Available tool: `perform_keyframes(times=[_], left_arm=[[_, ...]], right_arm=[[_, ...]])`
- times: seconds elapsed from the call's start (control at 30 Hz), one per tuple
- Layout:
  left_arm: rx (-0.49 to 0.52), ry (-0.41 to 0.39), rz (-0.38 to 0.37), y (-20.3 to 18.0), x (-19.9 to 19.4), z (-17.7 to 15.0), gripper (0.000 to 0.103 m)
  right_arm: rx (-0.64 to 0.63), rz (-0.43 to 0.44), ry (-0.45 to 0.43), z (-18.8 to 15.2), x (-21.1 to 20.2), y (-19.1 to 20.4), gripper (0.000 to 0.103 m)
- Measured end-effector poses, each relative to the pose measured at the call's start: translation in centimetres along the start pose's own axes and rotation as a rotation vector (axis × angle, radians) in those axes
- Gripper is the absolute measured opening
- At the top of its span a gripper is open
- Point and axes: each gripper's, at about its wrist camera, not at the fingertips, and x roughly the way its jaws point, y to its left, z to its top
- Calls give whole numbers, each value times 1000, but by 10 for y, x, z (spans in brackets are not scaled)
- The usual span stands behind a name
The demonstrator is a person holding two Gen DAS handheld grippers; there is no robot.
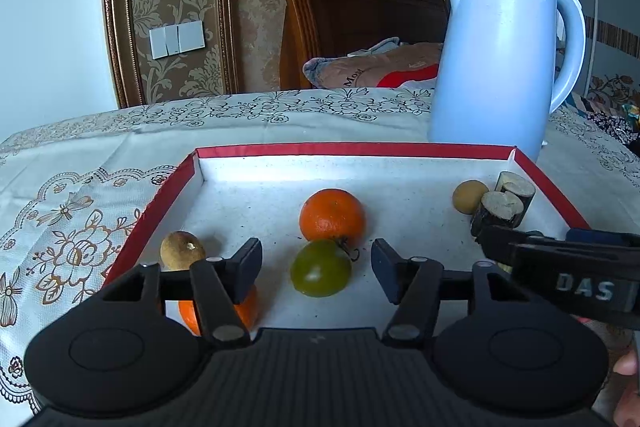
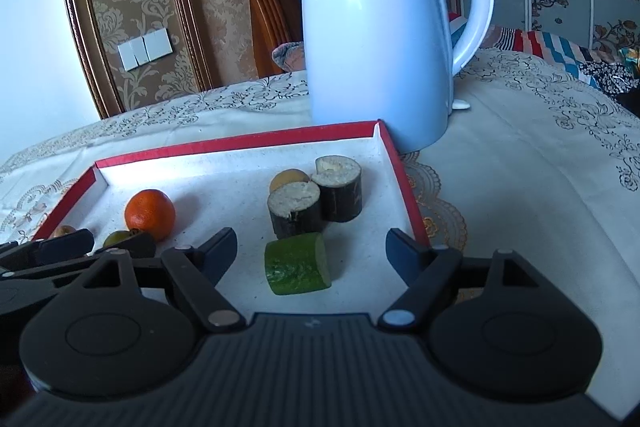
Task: Organize fruits
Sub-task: 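Lift both open tools out of the red tray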
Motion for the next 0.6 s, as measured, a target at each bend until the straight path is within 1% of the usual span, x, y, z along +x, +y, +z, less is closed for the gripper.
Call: perform_keyframes(times=[0.03,0.07,0.17,0.27,0.43,0.47,0.5,0.6], left_arm=[[-2,-1,-3,0,-1,0,60],[-4,0,-6,1,-2,0,60],[-4,-4,-4,3,-7,-4,60],[2,-5,-7,3,-13,-8,62],[0,-2,-16,5,-21,-13,63],[-2,-1,-16,5,-22,-13,63],[-2,-1,-17,6,-22,-14,63],[-10,1,-16,8,-23,-13,63]], right_arm=[[3,5,-11,0,-2,-1,87],[8,-1,-23,-1,-5,-2,94],[33,27,-46,-5,-15,-9,95],[25,37,-64,-11,-24,-9,95],[19,39,-111,-15,-38,-9,97],[25,42,-118,-15,-40,-10,100],[29,34,-127,-15,-42,-12,102],[53,17,-145,-15,-45,-18,102]])
